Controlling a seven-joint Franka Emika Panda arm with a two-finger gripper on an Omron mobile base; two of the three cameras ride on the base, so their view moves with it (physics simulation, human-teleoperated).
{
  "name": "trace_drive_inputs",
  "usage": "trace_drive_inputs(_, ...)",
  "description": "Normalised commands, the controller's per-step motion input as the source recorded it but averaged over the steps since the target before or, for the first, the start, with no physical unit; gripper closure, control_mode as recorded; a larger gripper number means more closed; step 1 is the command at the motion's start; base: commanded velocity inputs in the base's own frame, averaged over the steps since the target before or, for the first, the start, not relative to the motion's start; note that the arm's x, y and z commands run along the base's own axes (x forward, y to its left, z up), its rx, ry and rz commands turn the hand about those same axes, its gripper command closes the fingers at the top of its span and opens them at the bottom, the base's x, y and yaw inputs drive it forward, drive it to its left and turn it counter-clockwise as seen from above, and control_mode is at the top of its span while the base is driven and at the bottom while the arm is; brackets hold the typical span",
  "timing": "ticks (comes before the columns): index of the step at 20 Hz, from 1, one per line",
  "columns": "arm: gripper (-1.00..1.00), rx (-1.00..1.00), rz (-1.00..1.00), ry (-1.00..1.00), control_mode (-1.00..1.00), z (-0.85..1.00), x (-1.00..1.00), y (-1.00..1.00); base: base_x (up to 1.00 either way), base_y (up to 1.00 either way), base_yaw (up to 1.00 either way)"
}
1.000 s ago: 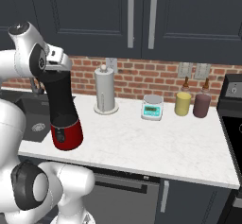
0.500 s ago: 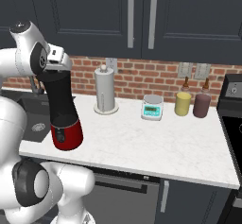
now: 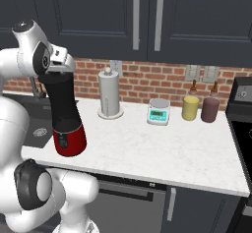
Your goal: Close the lid blender by securely placing the lid on top.
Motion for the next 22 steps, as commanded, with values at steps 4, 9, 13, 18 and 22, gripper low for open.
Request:
trace_drive_inputs(4, 1.00, 0.00, 0.00, 0.00, -1.00, -0.18, 0.21, 0.00, 0.00, 0.00, 0.00)
trace_drive_inputs(9, 1.00, 0.00, 0.00, 0.00, -1.00, -0.19, 0.21, 0.00, 0.00, 0.00, 0.00)
trace_drive_inputs(13, 1.00, 0.00, 0.00, 0.00, -1.00, -0.20, 0.18, 0.00, 0.00, 0.00, 0.00)
trace_drive_inputs(18, 1.00, 0.00, 0.00, 0.00, -1.00, -0.21, 0.18, 0.00, 0.00, 0.00, 0.00)
trace_drive_inputs(22, 1.00, 0.00, 0.00, 0.00, -1.00, -0.20, 0.17, 0.00, 0.00, 0.00, 0.00)
